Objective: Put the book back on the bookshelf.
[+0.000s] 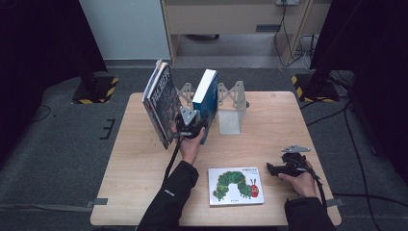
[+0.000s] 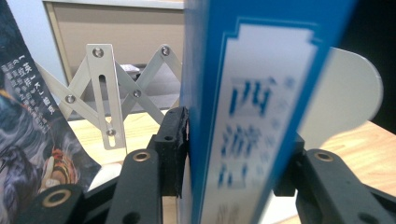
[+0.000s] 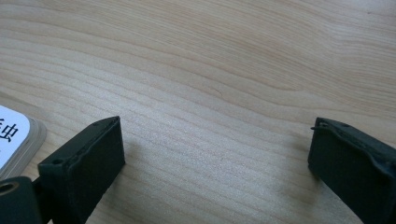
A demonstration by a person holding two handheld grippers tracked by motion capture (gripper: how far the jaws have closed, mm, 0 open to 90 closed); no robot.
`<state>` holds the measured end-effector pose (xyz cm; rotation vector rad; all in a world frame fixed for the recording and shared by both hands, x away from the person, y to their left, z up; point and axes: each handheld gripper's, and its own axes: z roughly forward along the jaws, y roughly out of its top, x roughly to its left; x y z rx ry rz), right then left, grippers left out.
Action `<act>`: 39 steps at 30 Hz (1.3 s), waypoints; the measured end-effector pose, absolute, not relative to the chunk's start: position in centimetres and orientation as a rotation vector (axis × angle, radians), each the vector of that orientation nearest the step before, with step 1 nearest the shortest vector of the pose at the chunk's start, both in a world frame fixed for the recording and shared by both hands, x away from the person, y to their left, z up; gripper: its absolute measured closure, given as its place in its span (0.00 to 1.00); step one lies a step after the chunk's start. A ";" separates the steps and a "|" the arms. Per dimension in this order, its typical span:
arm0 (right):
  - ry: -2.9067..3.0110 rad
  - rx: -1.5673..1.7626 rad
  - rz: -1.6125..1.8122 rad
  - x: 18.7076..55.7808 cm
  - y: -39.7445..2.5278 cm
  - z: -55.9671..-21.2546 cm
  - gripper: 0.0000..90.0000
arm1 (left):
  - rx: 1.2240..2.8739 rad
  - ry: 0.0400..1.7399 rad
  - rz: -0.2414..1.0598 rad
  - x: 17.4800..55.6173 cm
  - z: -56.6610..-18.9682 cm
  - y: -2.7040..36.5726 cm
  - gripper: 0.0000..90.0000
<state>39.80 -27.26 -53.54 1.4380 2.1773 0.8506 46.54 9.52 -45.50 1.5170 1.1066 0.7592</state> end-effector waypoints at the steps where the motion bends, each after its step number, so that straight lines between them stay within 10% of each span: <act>1: 2.177 1.434 0.851 39.8 -27.3 -53.6 0.04 | 1.520 1.102 0.756 46.2 -45.6 9.7 0.61; 39: 2.176 1.432 0.851 39.8 -27.2 -53.6 0.05 | 1.580 1.143 0.700 46.4 -45.7 8.8 0.64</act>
